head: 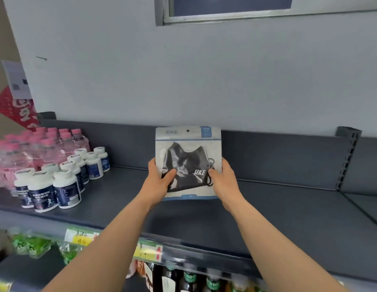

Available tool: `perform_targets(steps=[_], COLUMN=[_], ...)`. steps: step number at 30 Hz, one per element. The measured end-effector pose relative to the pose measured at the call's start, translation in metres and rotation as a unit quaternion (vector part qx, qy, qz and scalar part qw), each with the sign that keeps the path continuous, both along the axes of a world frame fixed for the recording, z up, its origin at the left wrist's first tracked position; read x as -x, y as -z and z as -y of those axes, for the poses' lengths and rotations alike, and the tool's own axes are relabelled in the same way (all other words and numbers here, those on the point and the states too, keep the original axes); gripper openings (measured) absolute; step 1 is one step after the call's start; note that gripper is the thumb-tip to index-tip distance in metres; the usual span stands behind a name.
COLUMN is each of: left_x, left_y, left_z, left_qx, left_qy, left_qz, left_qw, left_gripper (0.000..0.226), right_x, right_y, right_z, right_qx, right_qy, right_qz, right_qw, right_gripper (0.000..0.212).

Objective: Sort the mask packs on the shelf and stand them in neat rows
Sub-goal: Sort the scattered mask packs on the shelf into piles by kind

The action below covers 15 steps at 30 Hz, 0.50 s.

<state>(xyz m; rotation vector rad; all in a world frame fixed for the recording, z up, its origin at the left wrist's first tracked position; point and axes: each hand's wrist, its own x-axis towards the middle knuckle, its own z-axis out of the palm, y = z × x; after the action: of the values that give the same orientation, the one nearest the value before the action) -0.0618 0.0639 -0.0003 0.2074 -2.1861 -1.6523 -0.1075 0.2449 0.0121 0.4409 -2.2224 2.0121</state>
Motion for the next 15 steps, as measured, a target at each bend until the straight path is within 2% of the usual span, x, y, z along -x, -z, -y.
perform_targets(steps=[7,10,15], left_x=[0.023,0.037,0.066], left_y=[0.009,0.015,0.018], left_z=[0.049,0.057,0.068], left_qx=[-0.011,-0.008,-0.006], left_qy=[0.017,0.018,0.019], left_qz=[0.041,0.052,0.053], left_qw=[0.999,0.998,0.998], left_gripper=[0.056,0.050,0.056], right_x=[0.013,0.029,0.060], right_y=[0.008,0.016,0.025], right_z=[0.044,0.054,0.064], right_qx=[-0.008,-0.027,-0.032], right_qy=[0.025,0.038,0.059], right_qz=[0.025,0.033,0.041], right_qw=[0.999,0.998,0.997], right_gripper=[0.038,0.043,0.048])
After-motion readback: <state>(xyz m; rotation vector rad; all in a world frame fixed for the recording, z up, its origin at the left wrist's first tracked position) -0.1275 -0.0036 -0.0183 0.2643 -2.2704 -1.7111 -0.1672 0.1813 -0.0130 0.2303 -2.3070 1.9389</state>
